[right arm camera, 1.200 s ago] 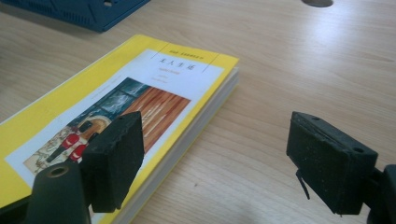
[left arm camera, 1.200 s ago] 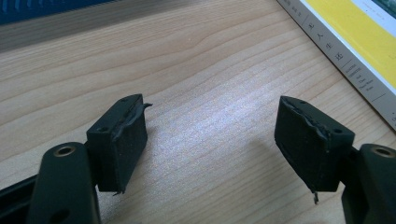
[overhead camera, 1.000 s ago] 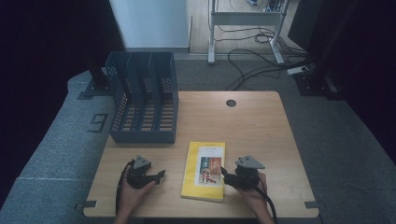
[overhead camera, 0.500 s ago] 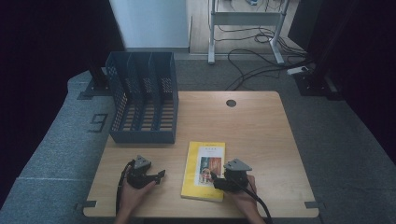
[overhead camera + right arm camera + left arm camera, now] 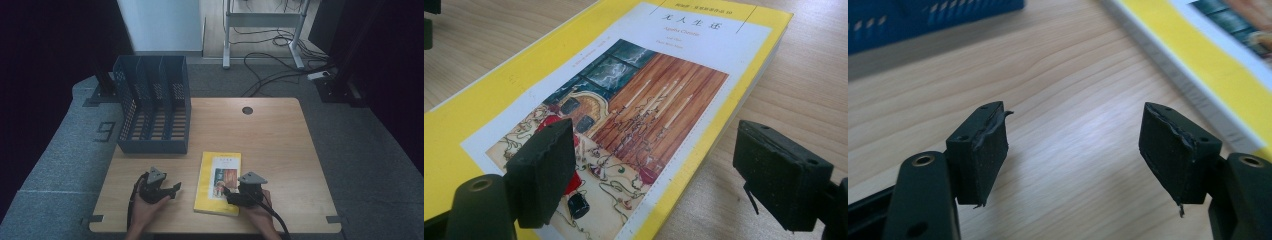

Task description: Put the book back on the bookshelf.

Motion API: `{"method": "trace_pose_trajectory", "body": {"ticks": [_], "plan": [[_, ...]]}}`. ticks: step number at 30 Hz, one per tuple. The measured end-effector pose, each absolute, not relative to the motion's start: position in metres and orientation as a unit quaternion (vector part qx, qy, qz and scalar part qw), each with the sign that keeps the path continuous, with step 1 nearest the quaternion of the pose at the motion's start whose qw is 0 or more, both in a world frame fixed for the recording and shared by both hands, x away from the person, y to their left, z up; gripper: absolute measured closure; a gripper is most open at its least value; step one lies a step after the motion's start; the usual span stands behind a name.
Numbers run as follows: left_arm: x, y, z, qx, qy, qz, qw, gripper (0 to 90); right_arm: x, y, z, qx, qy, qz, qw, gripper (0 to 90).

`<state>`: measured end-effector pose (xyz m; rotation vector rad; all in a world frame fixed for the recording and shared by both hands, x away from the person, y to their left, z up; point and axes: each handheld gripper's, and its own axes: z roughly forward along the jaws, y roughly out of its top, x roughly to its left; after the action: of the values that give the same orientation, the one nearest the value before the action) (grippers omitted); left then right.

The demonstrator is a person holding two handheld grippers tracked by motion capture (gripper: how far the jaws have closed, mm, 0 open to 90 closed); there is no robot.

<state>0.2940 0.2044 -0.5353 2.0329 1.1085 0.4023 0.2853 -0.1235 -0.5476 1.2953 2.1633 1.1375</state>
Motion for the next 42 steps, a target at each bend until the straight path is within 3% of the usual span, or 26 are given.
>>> {"method": "trace_pose_trajectory", "body": {"ticks": [14,25,42], "plan": [[0.280,0.159,-0.531,0.813,0.392,0.097,0.419,26.5,0.287,-0.126,-0.549,0.460,0.769,0.413,0.165,21.0],[0.275,0.130,-0.541,0.835,0.372,0.076,0.398,27.3,0.288,-0.127,-0.550,0.463,0.767,0.414,0.161,21.3],[0.279,0.127,-0.545,0.828,0.388,0.052,0.402,26.1,0.289,-0.125,-0.550,0.464,0.766,0.414,0.164,19.4]]}}
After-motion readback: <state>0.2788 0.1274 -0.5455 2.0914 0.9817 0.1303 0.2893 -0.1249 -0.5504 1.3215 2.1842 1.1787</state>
